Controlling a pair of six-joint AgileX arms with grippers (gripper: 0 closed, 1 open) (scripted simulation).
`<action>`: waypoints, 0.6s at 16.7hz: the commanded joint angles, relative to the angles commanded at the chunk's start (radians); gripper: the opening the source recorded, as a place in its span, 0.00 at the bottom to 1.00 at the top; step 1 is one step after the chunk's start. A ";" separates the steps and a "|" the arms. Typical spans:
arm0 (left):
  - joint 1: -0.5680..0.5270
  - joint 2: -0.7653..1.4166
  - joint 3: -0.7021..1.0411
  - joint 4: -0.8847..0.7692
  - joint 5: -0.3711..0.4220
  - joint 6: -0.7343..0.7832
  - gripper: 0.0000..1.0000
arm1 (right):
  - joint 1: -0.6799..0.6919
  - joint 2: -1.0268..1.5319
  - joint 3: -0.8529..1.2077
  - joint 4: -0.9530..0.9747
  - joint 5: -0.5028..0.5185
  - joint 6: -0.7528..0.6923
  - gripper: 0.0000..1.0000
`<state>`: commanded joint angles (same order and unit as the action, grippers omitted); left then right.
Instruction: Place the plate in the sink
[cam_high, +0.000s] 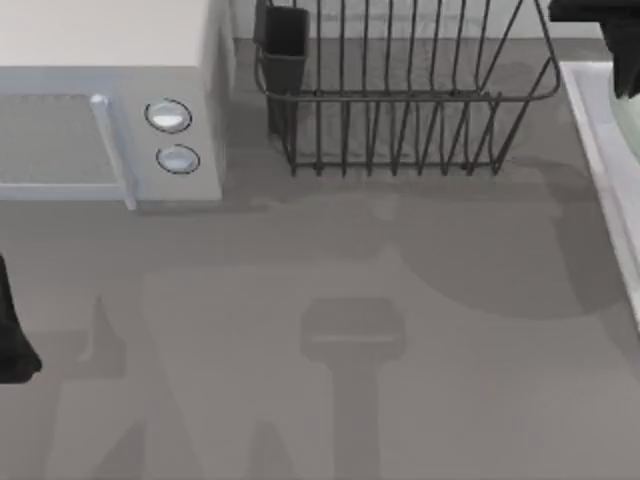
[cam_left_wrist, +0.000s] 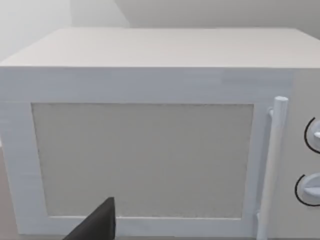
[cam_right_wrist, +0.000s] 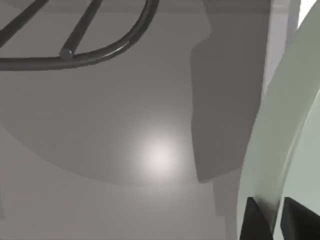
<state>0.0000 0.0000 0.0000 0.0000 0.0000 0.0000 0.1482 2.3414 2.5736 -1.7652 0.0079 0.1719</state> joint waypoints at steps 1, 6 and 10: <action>0.000 0.000 0.000 0.000 0.000 0.000 1.00 | -0.040 0.079 0.062 0.000 0.000 -0.039 0.00; 0.000 0.000 0.000 0.000 0.000 0.000 1.00 | -0.204 0.337 0.295 0.007 0.001 -0.204 0.00; 0.000 0.000 0.000 0.000 0.000 0.000 1.00 | -0.231 0.368 0.325 0.008 0.001 -0.230 0.00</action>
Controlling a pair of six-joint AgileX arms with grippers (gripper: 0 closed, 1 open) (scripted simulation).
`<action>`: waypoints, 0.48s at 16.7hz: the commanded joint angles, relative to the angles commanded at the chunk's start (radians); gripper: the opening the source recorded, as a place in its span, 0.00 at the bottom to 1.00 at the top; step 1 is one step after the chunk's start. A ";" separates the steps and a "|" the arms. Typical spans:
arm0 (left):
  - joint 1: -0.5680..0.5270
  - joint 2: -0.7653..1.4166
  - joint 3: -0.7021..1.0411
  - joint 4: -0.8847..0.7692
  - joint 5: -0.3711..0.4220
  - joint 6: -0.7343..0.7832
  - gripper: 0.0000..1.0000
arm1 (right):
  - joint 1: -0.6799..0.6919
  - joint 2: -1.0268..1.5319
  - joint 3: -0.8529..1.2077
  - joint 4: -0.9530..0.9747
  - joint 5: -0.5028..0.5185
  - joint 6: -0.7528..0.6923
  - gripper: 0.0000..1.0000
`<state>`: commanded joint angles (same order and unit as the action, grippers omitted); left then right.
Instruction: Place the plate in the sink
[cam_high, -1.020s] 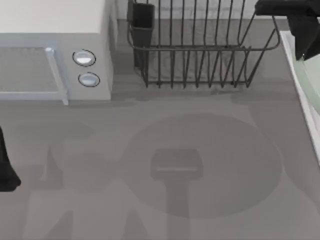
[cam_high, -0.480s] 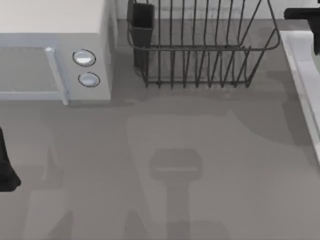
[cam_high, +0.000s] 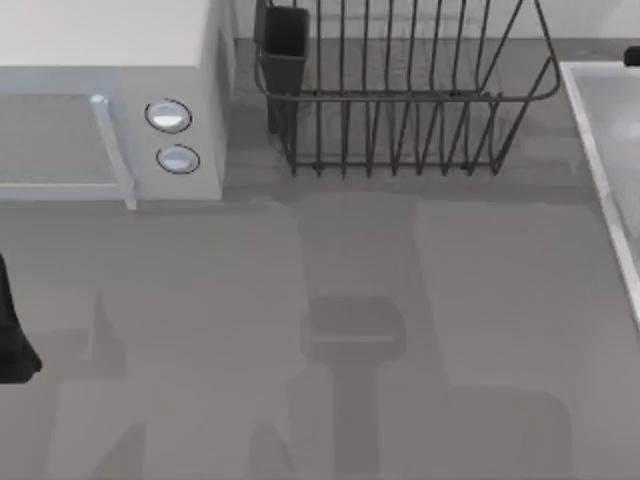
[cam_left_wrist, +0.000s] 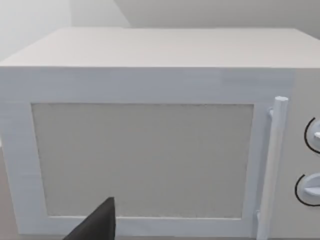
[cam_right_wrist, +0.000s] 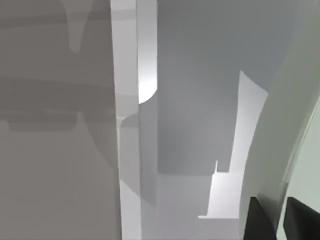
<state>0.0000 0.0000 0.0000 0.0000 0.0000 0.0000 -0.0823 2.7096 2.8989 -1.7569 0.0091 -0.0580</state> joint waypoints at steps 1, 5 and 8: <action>0.000 0.000 0.000 0.000 0.000 0.000 1.00 | 0.000 0.000 0.000 0.000 0.000 0.000 0.00; 0.000 0.000 0.000 0.000 0.000 0.000 1.00 | 0.000 0.000 0.000 0.000 0.000 0.000 0.23; 0.000 0.000 0.000 0.000 0.000 0.000 1.00 | 0.000 0.000 0.000 0.000 0.000 0.000 0.45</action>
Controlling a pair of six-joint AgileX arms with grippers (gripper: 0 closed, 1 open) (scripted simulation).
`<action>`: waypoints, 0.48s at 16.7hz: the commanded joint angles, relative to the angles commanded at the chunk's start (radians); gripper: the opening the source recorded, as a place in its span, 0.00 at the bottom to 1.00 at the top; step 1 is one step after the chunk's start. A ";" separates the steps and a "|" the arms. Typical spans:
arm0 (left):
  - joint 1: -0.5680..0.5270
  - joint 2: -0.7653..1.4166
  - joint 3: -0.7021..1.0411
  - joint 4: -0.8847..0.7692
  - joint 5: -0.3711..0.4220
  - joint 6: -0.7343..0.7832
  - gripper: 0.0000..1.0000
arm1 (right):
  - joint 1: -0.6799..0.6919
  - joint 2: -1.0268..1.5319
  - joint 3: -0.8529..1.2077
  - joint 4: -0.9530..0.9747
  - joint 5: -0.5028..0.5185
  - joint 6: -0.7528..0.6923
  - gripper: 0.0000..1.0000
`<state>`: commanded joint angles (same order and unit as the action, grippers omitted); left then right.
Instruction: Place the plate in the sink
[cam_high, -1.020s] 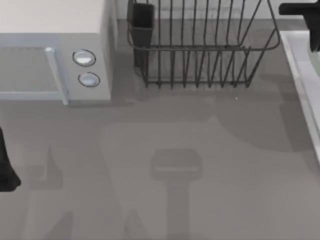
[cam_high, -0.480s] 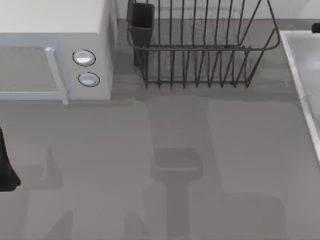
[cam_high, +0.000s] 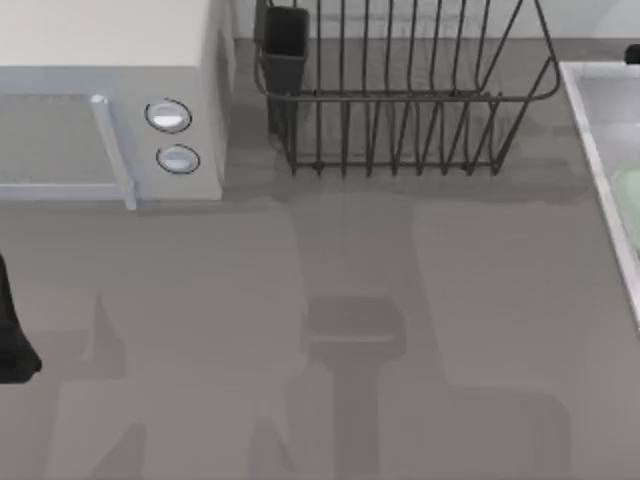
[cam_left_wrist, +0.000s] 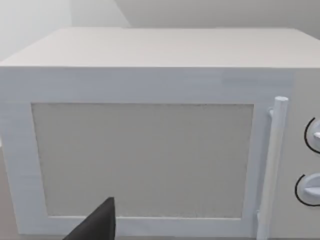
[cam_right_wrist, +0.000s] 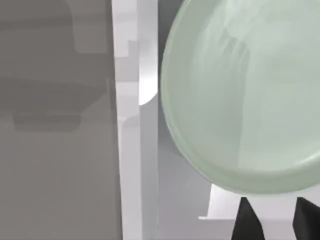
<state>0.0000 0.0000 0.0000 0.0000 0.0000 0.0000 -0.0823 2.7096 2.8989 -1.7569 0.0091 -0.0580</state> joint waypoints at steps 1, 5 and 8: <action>0.000 0.000 0.000 0.000 0.000 0.000 1.00 | 0.000 0.000 0.000 0.000 0.000 0.000 0.53; 0.000 0.000 0.000 0.000 0.000 0.000 1.00 | 0.000 0.000 0.000 0.000 0.000 0.000 0.83; 0.000 0.000 0.000 0.000 0.000 0.000 1.00 | 0.000 0.000 0.000 0.000 0.000 0.000 1.00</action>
